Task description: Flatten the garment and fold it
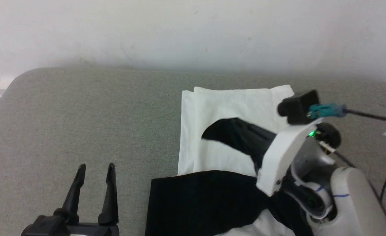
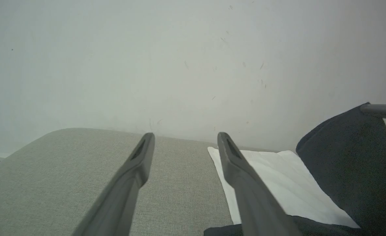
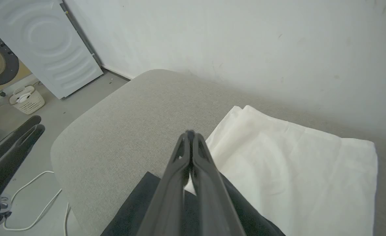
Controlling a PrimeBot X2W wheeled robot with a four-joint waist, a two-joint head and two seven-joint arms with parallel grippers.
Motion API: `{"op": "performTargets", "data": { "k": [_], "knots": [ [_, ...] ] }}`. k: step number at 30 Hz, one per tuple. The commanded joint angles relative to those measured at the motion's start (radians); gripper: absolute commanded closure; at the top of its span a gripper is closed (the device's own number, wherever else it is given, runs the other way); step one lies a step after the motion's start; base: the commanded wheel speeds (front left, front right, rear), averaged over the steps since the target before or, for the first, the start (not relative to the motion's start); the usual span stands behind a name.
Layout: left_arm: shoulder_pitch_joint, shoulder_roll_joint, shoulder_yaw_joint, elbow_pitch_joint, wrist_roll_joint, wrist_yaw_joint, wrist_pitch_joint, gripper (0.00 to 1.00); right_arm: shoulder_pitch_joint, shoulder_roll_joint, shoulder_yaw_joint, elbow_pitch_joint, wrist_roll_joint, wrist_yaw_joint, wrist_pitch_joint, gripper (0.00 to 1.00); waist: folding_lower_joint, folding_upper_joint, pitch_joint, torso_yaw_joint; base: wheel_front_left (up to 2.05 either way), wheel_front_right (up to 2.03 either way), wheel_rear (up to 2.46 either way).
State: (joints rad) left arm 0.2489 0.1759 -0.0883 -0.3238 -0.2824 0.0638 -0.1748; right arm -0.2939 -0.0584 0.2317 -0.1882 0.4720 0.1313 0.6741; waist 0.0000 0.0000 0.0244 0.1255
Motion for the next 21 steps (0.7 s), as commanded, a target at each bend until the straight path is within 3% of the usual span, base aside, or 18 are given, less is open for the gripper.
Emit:
{"op": "performTargets", "data": {
  "k": [1, 10, 21],
  "knots": [
    [0.004, 0.002, -0.004, -0.002, -0.003, 0.005, 0.001, 0.0, 0.017, 0.004, 0.033, 0.025, -0.002, -0.001, -0.02, 1.0, 0.0, 0.0, 0.012, 0.013, 0.0, 0.0, 0.0],
    [-0.017, -0.009, -0.024, 0.018, -0.009, 0.003, -0.011, 0.0, 0.028, 0.008, 0.273, 0.327, -0.006, -0.001, -0.241, 1.0, 0.0, 0.0, 0.057, 0.064, 0.0, 0.0, 0.0],
    [-0.073, -0.017, -0.066, 0.079, -0.013, -0.018, -0.01, 0.0, -0.022, 0.008, 0.381, 0.699, 0.0, -0.001, -0.368, 1.0, 0.0, 0.0, 0.061, 0.149, 0.0, 0.0, 0.0]
  ]
}}
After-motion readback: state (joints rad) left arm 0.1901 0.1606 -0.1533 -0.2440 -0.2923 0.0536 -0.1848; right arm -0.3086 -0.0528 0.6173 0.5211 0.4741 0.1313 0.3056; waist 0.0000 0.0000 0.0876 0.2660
